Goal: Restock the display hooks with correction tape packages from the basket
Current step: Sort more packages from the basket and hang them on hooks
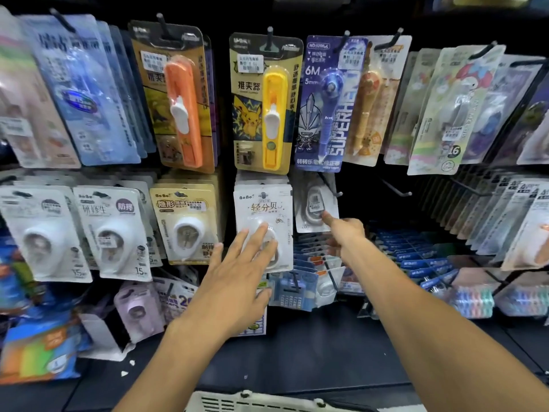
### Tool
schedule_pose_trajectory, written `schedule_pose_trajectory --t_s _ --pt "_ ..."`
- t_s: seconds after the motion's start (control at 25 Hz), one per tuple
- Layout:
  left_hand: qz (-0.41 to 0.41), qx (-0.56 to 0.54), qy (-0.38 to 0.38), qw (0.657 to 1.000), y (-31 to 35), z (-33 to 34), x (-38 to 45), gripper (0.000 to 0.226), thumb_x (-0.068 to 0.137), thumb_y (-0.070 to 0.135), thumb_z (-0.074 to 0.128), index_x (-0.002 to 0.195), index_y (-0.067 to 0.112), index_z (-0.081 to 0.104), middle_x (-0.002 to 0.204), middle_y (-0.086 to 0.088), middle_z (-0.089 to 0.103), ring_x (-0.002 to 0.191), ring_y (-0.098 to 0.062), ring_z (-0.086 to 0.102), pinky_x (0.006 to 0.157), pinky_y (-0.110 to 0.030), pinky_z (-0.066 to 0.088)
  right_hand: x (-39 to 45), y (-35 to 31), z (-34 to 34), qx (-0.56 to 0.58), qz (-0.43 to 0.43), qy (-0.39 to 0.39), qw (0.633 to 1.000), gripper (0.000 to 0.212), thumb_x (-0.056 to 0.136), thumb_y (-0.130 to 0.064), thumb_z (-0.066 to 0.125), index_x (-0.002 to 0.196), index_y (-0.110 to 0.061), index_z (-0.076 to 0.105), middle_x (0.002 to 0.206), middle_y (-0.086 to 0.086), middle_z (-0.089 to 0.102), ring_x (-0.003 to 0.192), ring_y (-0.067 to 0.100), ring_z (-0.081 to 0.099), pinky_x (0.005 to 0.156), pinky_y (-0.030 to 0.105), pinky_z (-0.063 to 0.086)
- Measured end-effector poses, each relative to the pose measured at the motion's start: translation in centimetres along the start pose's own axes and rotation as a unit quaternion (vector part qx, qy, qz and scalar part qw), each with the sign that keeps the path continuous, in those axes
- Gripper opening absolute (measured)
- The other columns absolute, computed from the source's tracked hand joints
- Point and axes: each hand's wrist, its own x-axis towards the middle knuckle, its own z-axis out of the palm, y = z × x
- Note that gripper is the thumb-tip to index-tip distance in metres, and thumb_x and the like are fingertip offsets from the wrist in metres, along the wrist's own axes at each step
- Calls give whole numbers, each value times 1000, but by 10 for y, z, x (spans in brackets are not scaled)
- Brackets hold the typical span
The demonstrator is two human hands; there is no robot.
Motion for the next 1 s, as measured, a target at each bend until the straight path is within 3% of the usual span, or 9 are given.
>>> schedule_pose_trajectory --t_s 0.16,0.24,0.4,0.48,0.56,0.64,0.72,0.88,1.0 --pt "22 4 17 1000 2 -1 -11 76 103 38 48 161 32 -1 168 9 -21 156 -17 -12 126 -46 0 -27 46 -13 -95 -42 21 994 44 93 -36 69 128 -15 51 114 7 63 100 31 65 75 48 60" --pt "32 4 4 999 4 2 -21 73 101 36 52 161 28 13 171 0 0 156 -22 7 126 -47 13 -64 86 -27 -87 -117 25 989 15 98 -24 59 112 -26 58 103 1 70 84 20 69 70 43 60" --pt "51 6 -183 982 2 23 -55 62 97 37 59 153 25 38 154 -6 48 137 -29 48 109 -40 42 -135 169 -36 -226 -162 -133 951 18 98 -20 58 83 -29 62 71 -3 72 51 6 61 52 29 51" --pt "42 38 -331 942 -1 43 -82 56 96 40 60 148 26 44 150 -3 51 133 -27 51 106 -39 45 -163 215 -34 -409 -184 -277 850 11 94 -20 59 88 -25 67 83 -3 74 71 15 68 70 32 54" --pt "13 69 -429 901 -4 66 -110 57 96 44 60 149 31 43 154 2 46 138 -25 46 109 -39 41 -186 259 -39 -568 -168 -415 691 21 93 -21 57 111 -21 68 111 4 72 101 25 66 84 33 50" --pt "-22 40 -444 895 -8 82 -135 58 97 48 58 151 36 39 155 6 44 140 -23 44 108 -38 39 -201 293 -53 -660 -144 -505 537 46 92 -15 56 137 -25 53 130 6 62 118 28 59 89 36 51" --pt "-31 10 -425 905 -15 99 -157 57 98 45 57 151 35 39 154 3 47 137 -24 47 107 -37 41 -208 310 -65 -691 -142 -532 469 69 90 -12 59 153 -28 34 144 6 50 127 29 50 93 36 48" --pt "-33 14 -486 873 -18 145 -209 61 98 33 58 154 35 33 153 1 48 132 -25 51 100 -34 44 -213 323 -65 -682 -101 -530 494 97 85 -36 72 161 -23 13 158 9 36 141 32 32 106 37 36" --pt "-57 30 -495 867 -16 186 -235 70 96 22 57 157 30 25 143 -3 53 127 -26 54 96 -38 47 -222 328 -54 -633 -1 -519 575 101 86 -65 63 162 -25 9 164 8 29 150 31 25 116 40 29"
